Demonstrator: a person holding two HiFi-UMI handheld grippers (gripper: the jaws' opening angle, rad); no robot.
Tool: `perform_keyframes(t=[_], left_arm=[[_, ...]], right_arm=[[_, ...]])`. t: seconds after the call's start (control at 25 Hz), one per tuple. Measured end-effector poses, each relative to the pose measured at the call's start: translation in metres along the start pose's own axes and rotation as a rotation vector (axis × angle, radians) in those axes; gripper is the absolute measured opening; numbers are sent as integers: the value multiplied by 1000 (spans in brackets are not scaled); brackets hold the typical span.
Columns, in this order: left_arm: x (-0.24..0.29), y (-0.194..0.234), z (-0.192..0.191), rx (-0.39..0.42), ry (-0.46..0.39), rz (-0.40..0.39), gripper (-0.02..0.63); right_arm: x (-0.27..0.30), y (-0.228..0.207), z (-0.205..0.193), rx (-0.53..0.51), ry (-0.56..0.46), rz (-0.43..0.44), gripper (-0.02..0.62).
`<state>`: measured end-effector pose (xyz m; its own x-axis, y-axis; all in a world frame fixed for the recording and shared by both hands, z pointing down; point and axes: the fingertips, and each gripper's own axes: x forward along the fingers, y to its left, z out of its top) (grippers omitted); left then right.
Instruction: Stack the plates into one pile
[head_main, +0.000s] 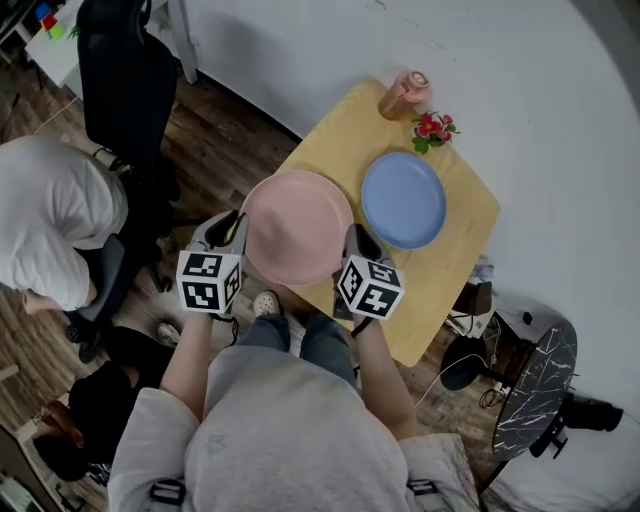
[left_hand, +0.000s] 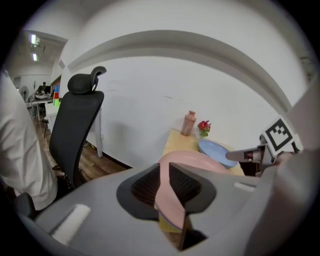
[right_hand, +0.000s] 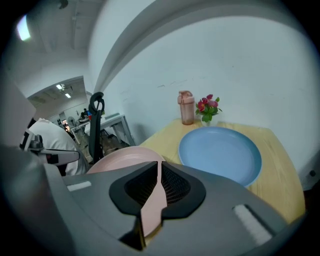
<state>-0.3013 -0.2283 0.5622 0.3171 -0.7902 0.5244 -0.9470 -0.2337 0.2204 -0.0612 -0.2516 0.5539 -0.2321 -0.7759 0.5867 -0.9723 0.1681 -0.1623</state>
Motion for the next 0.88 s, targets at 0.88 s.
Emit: perform_keyframes(t=[0.88], left_arm=[[-75,-102,192,189,-565,-100,60]], right_arm=[[-145,-28,164,-56,-596,0,3]])
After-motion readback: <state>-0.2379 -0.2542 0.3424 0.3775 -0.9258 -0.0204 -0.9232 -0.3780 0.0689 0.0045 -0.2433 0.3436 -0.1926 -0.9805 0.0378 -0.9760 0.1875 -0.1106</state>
